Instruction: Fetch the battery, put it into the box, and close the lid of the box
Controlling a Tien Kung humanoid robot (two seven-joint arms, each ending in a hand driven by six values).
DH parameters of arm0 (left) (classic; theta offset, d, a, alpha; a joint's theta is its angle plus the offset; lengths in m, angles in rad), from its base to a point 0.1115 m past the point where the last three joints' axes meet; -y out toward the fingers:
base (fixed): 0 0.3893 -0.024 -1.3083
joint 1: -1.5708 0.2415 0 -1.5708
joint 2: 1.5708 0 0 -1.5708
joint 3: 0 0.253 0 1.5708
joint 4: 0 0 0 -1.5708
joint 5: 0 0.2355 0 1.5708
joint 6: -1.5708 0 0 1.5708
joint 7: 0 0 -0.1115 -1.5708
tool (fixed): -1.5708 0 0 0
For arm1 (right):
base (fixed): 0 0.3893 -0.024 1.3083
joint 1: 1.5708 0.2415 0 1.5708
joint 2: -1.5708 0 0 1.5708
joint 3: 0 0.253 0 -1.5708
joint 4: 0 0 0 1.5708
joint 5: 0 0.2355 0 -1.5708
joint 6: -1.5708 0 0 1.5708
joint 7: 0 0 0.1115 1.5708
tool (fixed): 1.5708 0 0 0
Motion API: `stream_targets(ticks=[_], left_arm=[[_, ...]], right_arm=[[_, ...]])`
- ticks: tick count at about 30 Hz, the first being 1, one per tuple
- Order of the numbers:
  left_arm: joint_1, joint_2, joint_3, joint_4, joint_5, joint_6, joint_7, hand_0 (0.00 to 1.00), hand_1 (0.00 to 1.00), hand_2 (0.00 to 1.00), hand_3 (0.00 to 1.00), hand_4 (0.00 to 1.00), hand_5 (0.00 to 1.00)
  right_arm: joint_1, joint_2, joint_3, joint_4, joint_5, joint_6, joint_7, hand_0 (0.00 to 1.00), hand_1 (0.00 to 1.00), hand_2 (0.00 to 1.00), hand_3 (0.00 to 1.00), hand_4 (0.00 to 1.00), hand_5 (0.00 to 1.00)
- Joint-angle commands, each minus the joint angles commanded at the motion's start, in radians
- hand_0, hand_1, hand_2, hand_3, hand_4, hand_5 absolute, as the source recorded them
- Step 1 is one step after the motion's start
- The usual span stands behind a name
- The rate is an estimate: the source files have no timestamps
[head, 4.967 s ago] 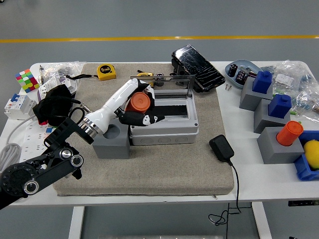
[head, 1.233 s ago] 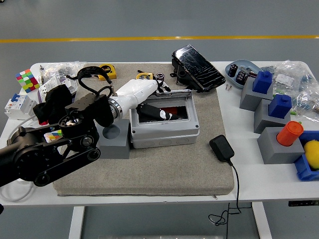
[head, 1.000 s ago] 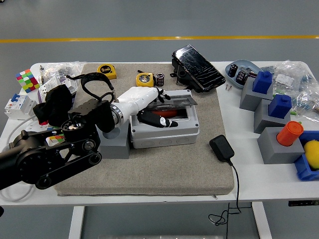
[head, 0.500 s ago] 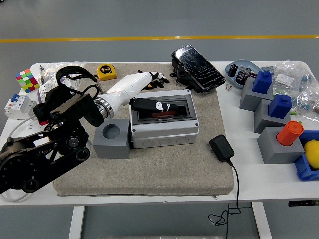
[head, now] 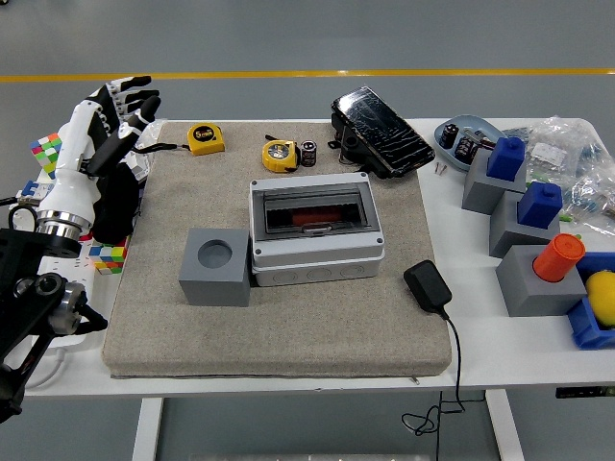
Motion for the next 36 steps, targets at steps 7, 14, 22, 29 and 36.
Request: stream_targets(ticks=[7,14,22,29,36], left_arm=[[0.077,-0.009,-0.112,0.029,-0.185,-0.034,-0.027,0.571,0.678,0.654,0.705,0.998,0.542],[0.076,-0.025,-0.123,0.03,-0.157,-0.055,-0.015,0.558,0.651,0.644,0.702,0.998,0.539],[0.077,-0.02,-0.118,0.026,-0.144,-0.058,0.0,0.541,0.63,0.629,0.701,0.998,0.528],[0.075,-0.02,-0.129,0.022,-0.137,-0.064,0.01,0.539,0.618,0.625,0.699,0.998,0.526],[0.078,-0.018,-0.135,0.02,-0.132,-0.068,0.022,0.524,0.614,0.622,0.699,0.998,0.581]], right_arm=[[-0.001,0.005,0.002,-0.004,0.003,-0.001,0.0,0.676,0.679,0.707,0.558,0.915,0.519],[0.001,0.008,0.003,-0.003,0.003,-0.001,0.0,0.676,0.679,0.707,0.558,0.914,0.519],[0.005,0.01,-0.004,-0.01,0.009,-0.001,0.0,0.676,0.679,0.707,0.557,0.914,0.521],[0.011,0.01,-0.005,-0.014,0.013,-0.002,0.0,0.676,0.679,0.706,0.557,0.913,0.521],[0.018,0.014,-0.004,-0.015,0.013,0.0,0.0,0.676,0.679,0.707,0.556,0.912,0.521]])
